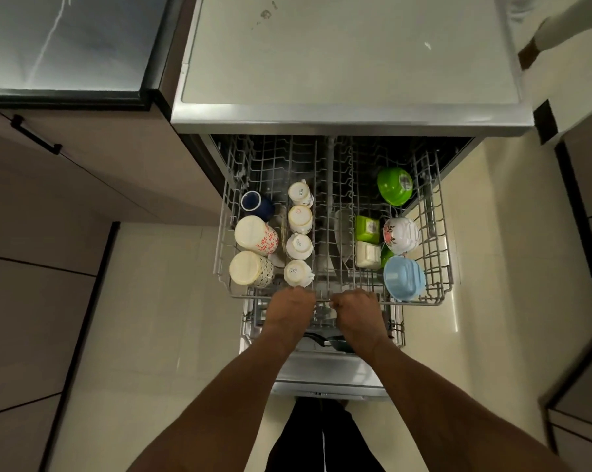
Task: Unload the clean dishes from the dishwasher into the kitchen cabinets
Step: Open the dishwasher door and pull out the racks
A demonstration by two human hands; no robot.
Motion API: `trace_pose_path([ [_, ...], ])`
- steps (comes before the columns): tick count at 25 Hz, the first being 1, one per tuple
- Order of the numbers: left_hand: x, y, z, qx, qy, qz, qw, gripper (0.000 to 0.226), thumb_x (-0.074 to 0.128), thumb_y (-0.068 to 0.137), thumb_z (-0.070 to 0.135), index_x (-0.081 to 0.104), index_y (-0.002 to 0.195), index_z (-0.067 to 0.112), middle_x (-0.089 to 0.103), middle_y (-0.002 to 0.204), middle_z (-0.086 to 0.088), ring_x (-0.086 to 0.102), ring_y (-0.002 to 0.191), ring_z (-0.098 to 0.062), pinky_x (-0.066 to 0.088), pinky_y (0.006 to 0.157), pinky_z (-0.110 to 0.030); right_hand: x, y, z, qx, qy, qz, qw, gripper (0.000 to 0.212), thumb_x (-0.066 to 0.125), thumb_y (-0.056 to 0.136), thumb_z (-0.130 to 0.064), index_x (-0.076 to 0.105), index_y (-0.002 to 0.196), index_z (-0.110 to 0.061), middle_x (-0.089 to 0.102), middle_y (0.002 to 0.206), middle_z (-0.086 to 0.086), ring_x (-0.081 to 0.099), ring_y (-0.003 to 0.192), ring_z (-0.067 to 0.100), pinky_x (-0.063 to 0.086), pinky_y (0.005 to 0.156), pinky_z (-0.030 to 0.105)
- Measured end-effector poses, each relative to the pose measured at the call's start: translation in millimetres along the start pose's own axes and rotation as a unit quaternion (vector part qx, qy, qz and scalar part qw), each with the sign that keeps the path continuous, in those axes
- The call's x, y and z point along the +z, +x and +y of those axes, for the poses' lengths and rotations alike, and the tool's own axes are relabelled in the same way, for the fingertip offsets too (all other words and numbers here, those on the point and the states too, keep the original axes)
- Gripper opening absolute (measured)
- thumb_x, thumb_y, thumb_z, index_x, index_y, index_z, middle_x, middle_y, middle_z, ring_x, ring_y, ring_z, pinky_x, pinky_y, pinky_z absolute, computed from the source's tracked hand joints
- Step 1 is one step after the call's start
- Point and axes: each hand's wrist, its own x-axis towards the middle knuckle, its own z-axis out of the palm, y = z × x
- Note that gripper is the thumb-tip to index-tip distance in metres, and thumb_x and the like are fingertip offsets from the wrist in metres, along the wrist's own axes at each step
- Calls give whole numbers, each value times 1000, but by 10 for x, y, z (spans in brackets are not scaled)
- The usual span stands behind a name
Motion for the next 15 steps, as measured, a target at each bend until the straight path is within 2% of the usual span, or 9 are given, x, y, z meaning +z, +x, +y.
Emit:
trace_pose_path([
  [2,7,-29,25,-17,-20,-7,1000,8,66,90,16,71,97,16,72,88,-4,70,80,-20,59,71,-35,-53,-24,20,0,0,-22,1000,15,60,92,-15,72,97,-22,71,87,1,56,79,18,48,88,34],
  [4,-21,-80,20,-26,-54,6,998,7,68,88,19,72,93,18,70,83,-2,69,77,-21,59,69,-35,-112,-46,-16,-1,-5,-41,999,14,59,92,-16,70,95,-22,71,86,1,61,78,17,50,82,31],
  [8,-262,-262,-39,-19,-85,29,996,8,68,88,24,68,89,16,67,81,-3,66,74,-20,57,67,-34,-298,-177,-198,-1,-15,-38,999,10,57,95,-21,66,92,-22,68,85,0,62,75,17,54,75,30],
  [15,-844,-783,-234,-49,-82,25,995,20,62,85,28,68,99,15,69,93,-6,68,87,-28,56,72,-37,-805,-433,-575,-29,18,-18,999,19,56,95,-33,71,101,-22,72,95,2,65,84,23,55,77,37],
])
